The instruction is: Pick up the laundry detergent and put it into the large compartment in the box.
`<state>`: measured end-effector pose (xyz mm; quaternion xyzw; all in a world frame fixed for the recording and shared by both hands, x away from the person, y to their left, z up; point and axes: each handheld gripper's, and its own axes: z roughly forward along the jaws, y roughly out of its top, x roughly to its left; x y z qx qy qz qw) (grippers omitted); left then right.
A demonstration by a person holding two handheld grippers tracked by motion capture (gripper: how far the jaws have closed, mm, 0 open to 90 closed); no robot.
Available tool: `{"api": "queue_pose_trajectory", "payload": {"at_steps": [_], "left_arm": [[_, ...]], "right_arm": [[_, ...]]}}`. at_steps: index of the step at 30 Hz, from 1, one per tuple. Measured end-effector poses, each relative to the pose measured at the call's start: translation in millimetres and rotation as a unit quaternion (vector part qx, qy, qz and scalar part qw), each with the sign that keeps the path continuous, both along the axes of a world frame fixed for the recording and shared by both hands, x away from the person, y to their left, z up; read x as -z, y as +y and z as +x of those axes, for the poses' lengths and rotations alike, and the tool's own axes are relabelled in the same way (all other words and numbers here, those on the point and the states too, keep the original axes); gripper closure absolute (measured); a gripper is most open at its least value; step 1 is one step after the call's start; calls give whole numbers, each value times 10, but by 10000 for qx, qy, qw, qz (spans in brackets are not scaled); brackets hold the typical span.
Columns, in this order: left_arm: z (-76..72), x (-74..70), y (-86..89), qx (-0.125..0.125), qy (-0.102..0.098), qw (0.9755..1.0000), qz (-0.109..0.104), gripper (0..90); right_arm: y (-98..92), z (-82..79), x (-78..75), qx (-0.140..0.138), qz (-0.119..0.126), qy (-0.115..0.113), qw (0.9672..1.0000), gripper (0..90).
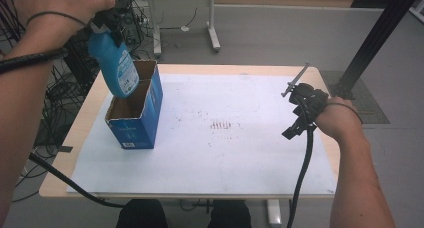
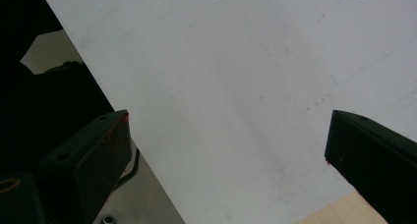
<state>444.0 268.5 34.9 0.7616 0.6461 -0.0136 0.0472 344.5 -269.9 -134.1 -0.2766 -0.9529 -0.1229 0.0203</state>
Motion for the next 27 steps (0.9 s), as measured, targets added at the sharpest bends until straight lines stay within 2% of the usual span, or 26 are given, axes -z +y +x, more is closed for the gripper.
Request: {"api": "queue_pose_trajectory", "payload": {"at_steps": [2, 4, 13, 23, 27], "left_arm": [[3, 15, 22, -100, 3, 9999, 0, 372], [22, 27, 30, -117, 53, 9999, -12, 372], [22, 10, 64, -210, -3, 9998, -72, 372], [54, 101, 46, -200, 53, 9998, -75, 373], [63, 180, 30, -225, 70, 9997, -78, 372]], "right_arm": [[4, 5, 14, 3, 12, 10, 10000, 37], [11, 10, 23, -5, 13, 22, 10000, 38], [-2, 7, 7, 9, 17, -9, 10000, 36], [-14, -5, -24, 10, 16, -46, 10000, 35], [-28, -12, -5, 19, 43, -43, 10000, 36]]}}
